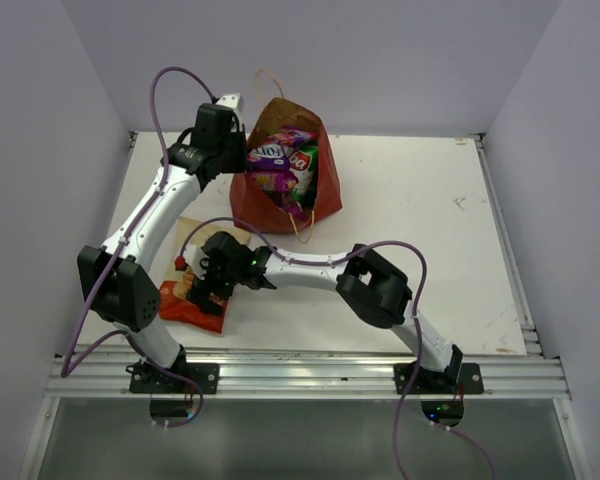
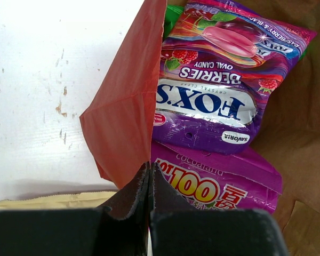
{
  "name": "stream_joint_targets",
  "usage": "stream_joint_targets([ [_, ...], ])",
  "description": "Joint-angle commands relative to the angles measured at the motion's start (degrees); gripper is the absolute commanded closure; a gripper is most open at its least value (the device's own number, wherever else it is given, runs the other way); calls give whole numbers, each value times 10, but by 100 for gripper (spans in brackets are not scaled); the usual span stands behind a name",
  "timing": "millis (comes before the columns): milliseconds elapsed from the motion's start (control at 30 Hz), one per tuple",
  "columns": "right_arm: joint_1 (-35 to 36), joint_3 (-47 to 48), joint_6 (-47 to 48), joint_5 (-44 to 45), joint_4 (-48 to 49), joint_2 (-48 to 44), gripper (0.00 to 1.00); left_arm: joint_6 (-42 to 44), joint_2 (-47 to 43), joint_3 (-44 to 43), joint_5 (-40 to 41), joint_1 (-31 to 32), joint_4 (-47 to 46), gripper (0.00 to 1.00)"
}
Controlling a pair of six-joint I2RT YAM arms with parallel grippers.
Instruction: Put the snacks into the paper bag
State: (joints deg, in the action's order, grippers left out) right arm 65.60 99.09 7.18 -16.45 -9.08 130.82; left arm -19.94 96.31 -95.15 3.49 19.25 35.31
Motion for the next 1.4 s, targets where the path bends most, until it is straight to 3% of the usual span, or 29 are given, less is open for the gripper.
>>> stream_joint_targets([
  [0, 4, -41, 13, -10, -154, 12, 1, 6, -41, -23, 6, -4, -53, 100],
  [533, 15, -86, -17, 34, -220, 79, 21, 6, -42, -21, 7, -4, -57, 100],
  [633, 16, -90, -25, 30, -229, 97, 39, 5, -42, -19, 7, -4, -59, 100],
  [667, 16, -90, -26, 34, -230, 104, 53, 4, -41, -19, 6, -4, -59, 100],
  [700, 17, -93, -30, 38, -231, 105, 73, 4, -40, -18, 6, -4, -60, 100],
  [867, 17, -112, -37, 40, -229, 95, 86, 2, -36, -18, -1, -4, -64, 100],
  [933, 17, -117, -38, 35, -232, 76, 100, 0, -36, -19, -2, -4, -66, 100],
  [1167, 15, -79, -28, 12, -311, -92, 100, 5, -29, -36, 0, -5, -67, 100],
  [1367, 10, 28, -54, 6, -449, -266, 100, 9, -29, -47, 4, -16, -69, 100],
])
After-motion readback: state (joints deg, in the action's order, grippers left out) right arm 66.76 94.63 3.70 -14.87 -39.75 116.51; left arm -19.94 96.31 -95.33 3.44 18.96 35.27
